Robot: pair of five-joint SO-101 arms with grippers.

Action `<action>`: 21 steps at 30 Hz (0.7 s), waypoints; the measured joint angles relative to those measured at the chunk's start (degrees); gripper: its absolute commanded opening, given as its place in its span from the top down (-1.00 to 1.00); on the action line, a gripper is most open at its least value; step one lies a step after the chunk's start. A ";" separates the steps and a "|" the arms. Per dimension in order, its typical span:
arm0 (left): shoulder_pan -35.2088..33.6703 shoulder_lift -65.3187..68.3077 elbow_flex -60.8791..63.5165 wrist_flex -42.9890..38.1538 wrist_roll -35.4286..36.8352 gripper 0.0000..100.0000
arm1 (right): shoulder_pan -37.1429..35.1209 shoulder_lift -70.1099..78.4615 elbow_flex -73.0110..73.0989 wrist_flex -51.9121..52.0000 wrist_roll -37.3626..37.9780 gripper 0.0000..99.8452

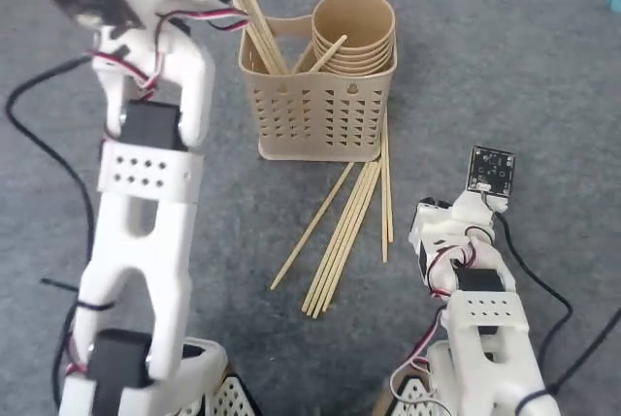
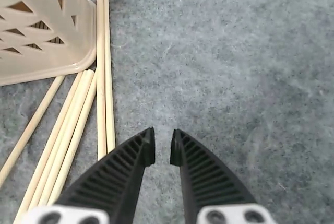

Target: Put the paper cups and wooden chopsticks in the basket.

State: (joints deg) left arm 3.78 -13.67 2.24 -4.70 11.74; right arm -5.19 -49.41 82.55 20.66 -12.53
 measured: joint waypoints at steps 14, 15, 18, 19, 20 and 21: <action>-1.67 1.41 6.07 -0.88 -0.26 0.61 | 0.00 0.00 0.00 0.00 0.00 0.87; -2.46 1.23 6.07 -0.88 -0.26 0.61 | 0.00 0.00 0.00 0.00 0.00 0.87; -4.04 -0.62 6.15 2.11 -0.26 0.61 | 0.00 0.00 0.00 0.00 0.00 0.87; -4.48 -2.02 6.15 4.22 -0.26 0.61 | 0.00 0.00 0.00 0.00 0.00 0.87; -4.92 -3.69 6.15 6.68 -0.26 0.61 | 0.00 0.00 0.00 0.00 0.00 0.87; -5.45 -5.63 6.15 9.58 -0.26 0.61 | 0.00 0.00 0.00 0.00 0.00 0.87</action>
State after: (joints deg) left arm -1.67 -19.30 8.40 4.88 11.47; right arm -5.19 -49.41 82.55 20.66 -12.53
